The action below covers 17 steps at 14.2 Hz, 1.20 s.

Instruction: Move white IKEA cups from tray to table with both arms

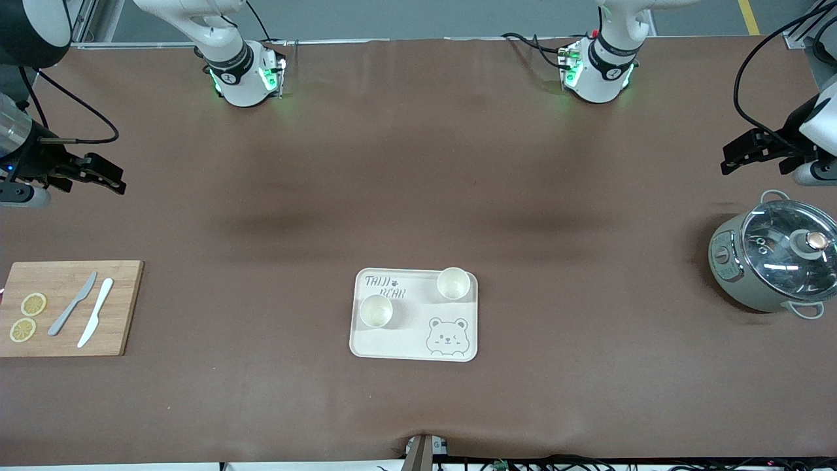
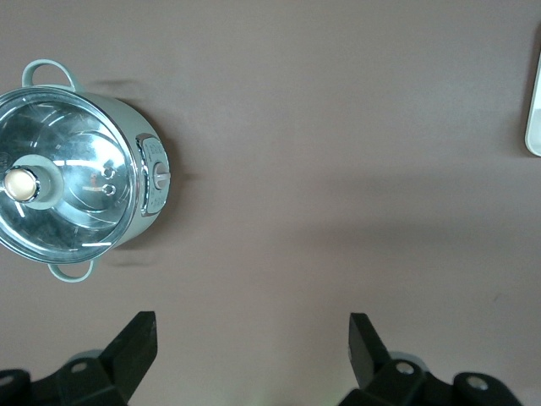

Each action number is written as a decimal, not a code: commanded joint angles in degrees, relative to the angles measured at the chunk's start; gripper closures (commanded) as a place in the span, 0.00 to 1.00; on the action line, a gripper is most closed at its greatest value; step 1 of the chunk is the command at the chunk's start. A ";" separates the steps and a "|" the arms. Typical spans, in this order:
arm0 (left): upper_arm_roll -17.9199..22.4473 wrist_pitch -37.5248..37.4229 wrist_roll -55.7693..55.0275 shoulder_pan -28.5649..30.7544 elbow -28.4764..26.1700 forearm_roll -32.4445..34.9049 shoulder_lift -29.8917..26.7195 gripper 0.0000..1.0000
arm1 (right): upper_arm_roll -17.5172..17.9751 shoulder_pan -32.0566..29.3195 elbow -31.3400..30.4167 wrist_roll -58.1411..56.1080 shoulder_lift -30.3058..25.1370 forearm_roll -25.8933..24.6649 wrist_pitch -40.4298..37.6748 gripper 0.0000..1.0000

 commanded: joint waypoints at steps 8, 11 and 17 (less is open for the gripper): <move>-0.48 0.06 -0.93 -0.45 0.98 1.35 0.05 0.00 | 0.45 -0.27 -1.37 -0.44 -1.35 -1.24 0.63 0.00; -2.84 -0.19 -1.20 -0.89 4.31 1.35 2.76 0.00 | 0.45 -0.27 -1.29 -0.44 -1.35 -1.24 0.54 0.00; -8.91 -0.29 -15.58 -5.44 14.15 1.52 12.86 0.00 | 0.53 -0.27 -1.28 -0.44 -1.35 -1.24 0.54 0.00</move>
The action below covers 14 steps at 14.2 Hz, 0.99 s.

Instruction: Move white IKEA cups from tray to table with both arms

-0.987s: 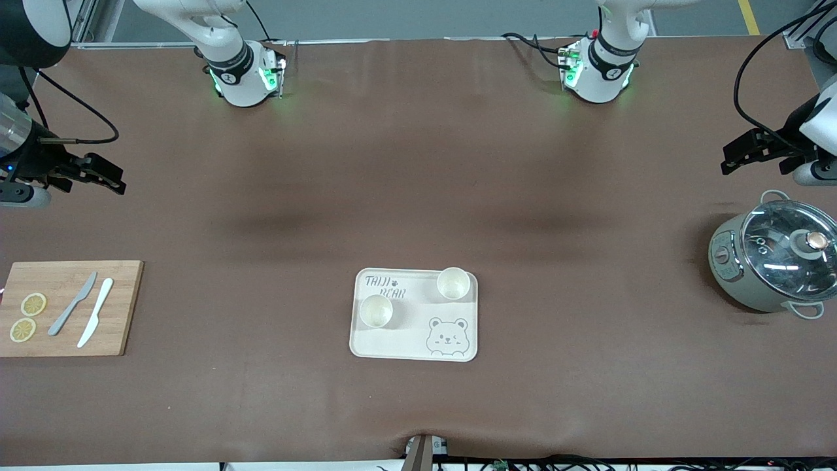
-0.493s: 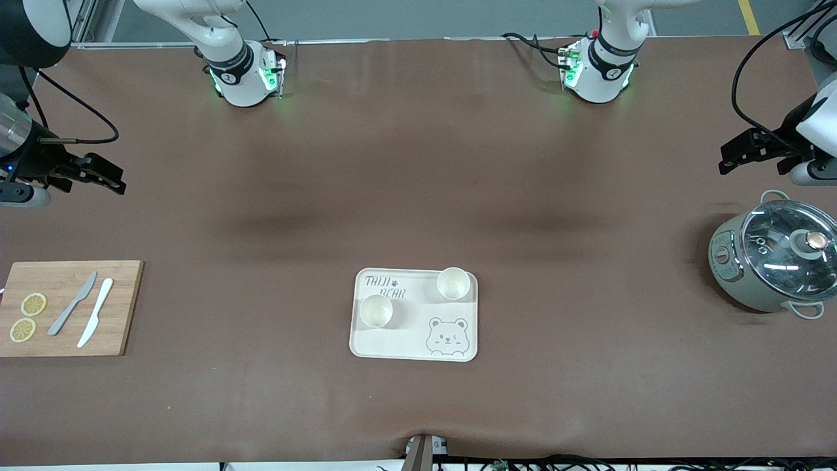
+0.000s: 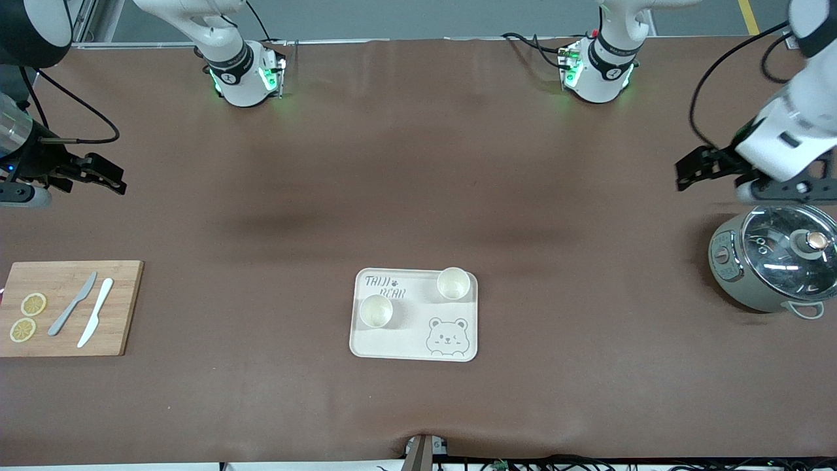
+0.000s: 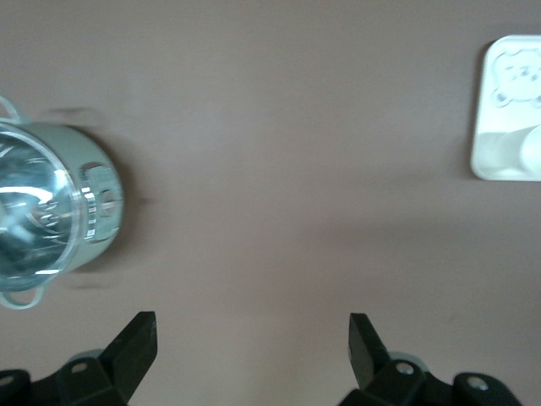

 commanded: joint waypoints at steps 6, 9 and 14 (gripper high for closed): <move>-1.08 -0.41 -11.91 -11.94 15.31 3.72 17.69 0.00 | 0.43 -0.29 -1.28 -0.42 -1.36 -1.22 0.41 0.00; -0.90 2.48 -14.30 -15.37 15.94 3.89 21.74 0.00 | 0.43 -0.29 -1.28 -0.42 -1.36 -1.22 0.50 0.00; -0.99 11.44 -21.50 -20.20 15.68 5.65 28.15 0.00 | 0.43 -0.29 -1.28 -0.42 -1.27 -1.22 0.59 0.00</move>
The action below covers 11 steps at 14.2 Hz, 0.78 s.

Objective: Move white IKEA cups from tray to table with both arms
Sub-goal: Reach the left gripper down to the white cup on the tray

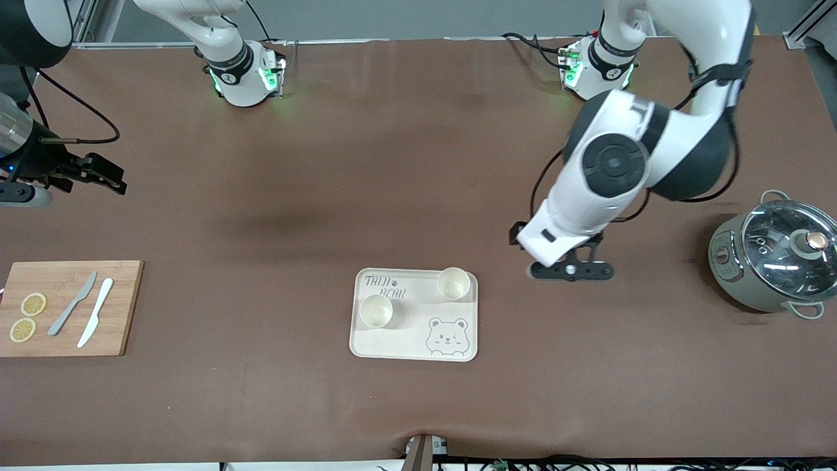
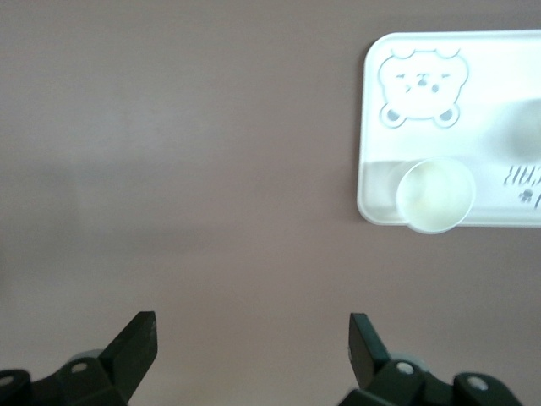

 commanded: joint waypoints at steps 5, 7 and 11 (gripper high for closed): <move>0.19 9.99 -4.67 -3.24 2.01 1.82 7.83 0.00 | 0.41 -0.30 -1.27 -0.42 -1.27 -1.19 0.56 0.00; 0.37 13.06 -6.59 -4.55 2.01 1.82 9.50 0.00 | 0.41 -0.38 -1.27 -0.42 -1.27 -1.19 0.56 0.00; 0.46 17.73 -10.99 -6.66 2.01 4.71 12.66 0.00 | 0.41 -0.38 -1.27 -0.42 -1.27 -1.19 0.56 0.00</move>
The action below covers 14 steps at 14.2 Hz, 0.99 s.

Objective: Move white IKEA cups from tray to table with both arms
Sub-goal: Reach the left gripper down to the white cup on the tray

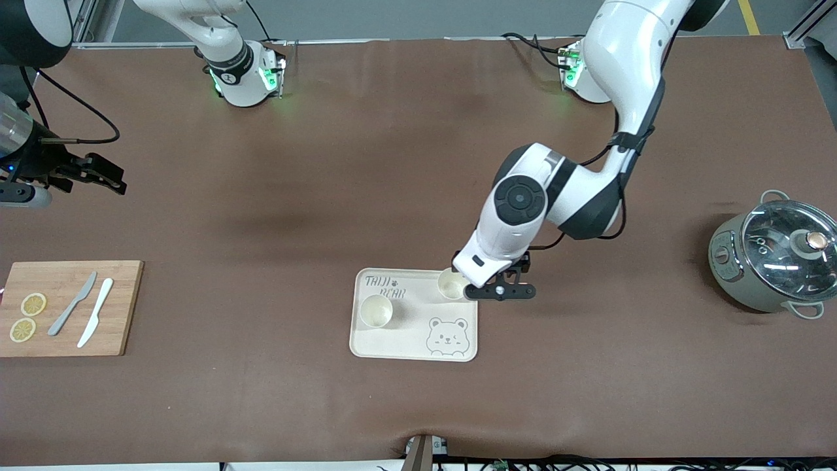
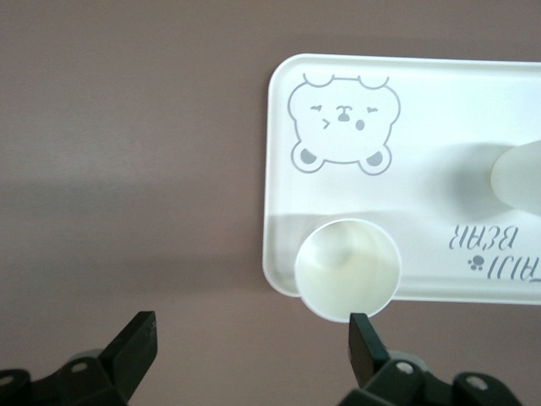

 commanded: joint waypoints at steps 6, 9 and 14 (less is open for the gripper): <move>0.48 6.23 -2.86 -1.86 1.57 5.06 5.50 0.00 | 0.41 -0.38 -1.27 -0.41 -1.27 -1.17 0.54 0.00; 0.48 8.96 -2.95 -1.25 0.96 5.15 6.12 0.00 | 0.41 -0.30 -1.27 -0.41 -1.27 -1.17 0.54 0.00; 0.48 11.78 -3.47 -0.81 -0.27 5.15 7.44 0.00 | 0.41 -0.29 -1.27 -0.41 -1.27 -1.17 0.28 0.00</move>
